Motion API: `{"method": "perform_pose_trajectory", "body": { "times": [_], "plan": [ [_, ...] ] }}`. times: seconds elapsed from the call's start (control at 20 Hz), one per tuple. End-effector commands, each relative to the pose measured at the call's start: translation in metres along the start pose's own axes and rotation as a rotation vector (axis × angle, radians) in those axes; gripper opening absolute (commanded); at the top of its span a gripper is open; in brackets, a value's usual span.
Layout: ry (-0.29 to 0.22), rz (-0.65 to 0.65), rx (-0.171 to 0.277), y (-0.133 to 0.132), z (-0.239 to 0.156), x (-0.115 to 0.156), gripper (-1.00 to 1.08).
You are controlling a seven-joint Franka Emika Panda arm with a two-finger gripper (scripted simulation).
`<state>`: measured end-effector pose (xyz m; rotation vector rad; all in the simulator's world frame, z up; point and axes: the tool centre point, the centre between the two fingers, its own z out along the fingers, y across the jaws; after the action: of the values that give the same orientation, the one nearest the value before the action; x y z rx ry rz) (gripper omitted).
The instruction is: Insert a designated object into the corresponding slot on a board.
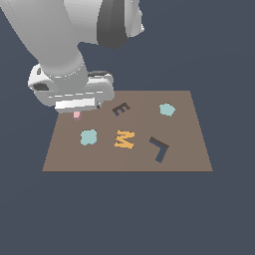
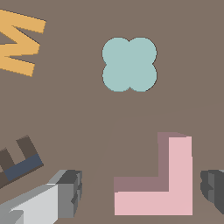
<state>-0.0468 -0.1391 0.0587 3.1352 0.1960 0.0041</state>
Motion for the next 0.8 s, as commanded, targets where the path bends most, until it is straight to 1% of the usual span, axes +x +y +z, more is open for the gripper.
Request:
{"method": "perform_pose_trajectory", "body": {
  "times": [0.0,0.15,0.45,0.75],
  "plan": [
    [-0.001,-0.005,0.000,0.008,0.006,-0.003,1.00],
    [-0.003,-0.006,0.001,0.012,0.009,-0.004,1.00],
    [-0.003,-0.004,0.001,0.012,0.010,-0.004,1.00],
    [-0.003,-0.006,0.000,0.012,0.026,-0.003,1.00]
  ]
}}
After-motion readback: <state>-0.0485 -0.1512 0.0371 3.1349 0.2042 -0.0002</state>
